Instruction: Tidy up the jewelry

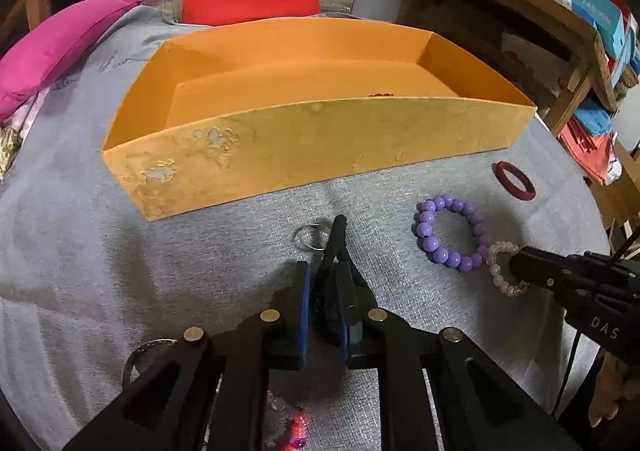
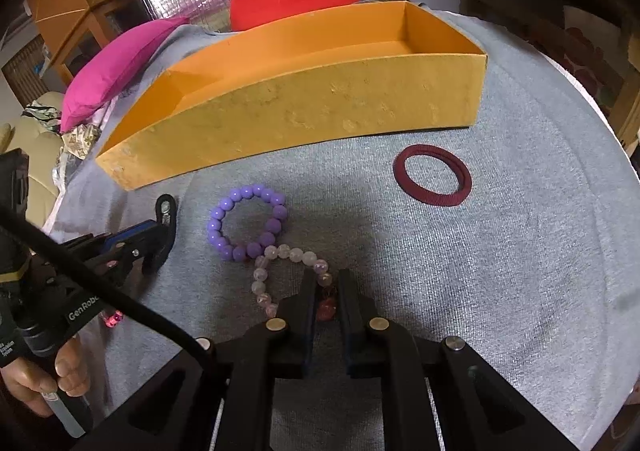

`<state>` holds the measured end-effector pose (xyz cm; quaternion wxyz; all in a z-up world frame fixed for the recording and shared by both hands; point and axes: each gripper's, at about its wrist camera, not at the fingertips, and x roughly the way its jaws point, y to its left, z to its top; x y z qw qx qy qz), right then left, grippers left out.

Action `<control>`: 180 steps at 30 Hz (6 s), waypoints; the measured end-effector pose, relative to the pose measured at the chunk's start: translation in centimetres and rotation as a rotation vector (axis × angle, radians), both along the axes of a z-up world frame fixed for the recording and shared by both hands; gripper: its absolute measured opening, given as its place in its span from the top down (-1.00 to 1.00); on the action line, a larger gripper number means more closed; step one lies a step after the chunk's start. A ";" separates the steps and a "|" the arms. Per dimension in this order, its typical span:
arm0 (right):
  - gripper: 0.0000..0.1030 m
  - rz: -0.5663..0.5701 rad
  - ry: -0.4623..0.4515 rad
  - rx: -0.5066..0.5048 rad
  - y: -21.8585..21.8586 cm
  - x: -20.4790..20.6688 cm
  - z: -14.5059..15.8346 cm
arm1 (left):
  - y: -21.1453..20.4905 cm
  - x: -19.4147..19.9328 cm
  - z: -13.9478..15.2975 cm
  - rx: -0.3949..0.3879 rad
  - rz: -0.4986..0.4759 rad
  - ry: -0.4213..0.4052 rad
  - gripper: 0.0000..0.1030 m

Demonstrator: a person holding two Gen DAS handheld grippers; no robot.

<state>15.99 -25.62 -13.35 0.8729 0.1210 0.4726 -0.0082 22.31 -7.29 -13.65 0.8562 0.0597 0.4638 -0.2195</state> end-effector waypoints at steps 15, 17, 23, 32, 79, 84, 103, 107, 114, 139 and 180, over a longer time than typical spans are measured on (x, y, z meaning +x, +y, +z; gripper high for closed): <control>0.76 -0.017 -0.017 0.076 -1.7 -0.7 0.3 | 0.6 -0.2 1.0 -0.068 -0.007 -0.008 0.85; 0.76 -0.020 -0.022 0.080 -2.0 -0.9 0.3 | 0.7 -0.2 1.3 -0.077 -0.014 -0.009 0.85; 0.76 -0.029 -0.008 0.116 -2.2 -0.8 0.3 | 0.9 0.2 0.4 -0.074 -0.008 0.033 0.85; 0.71 -0.011 0.018 0.110 -1.7 -0.3 0.1 | 1.3 0.7 -0.1 -0.101 0.006 0.068 0.71; 0.52 0.028 -0.023 0.073 -1.1 0.0 0.4 | 3.3 -0.4 2.7 -0.140 0.025 -0.040 0.83; 0.53 0.099 -0.030 -0.070 1.7 0.2 0.0 | 3.5 -0.6 2.9 -0.143 0.020 -0.044 0.83; 0.83 -0.025 -0.277 -0.058 -1.1 -1.9 4.9 | 2.3 -0.6 4.6 -0.183 -0.002 -0.084 0.83; 0.83 -0.033 -0.324 -0.027 -1.5 -1.8 6.2 | 1.9 -0.3 5.6 -0.193 -0.010 -0.099 0.83; 0.83 -0.077 -0.403 0.081 -3.2 0.5 8.7 | 1.5 1.9 9.0 -0.259 0.005 -0.149 0.83; 0.83 -0.115 -0.290 0.076 -3.9 13.1 4.6 | -2.1 10.1 4.5 -0.117 0.063 -0.113 0.83; 0.25 -0.078 -0.340 0.105 -2.1 1.9 8.1 | 8.9 -3.4 5.9 0.093 0.245 -0.188 -0.44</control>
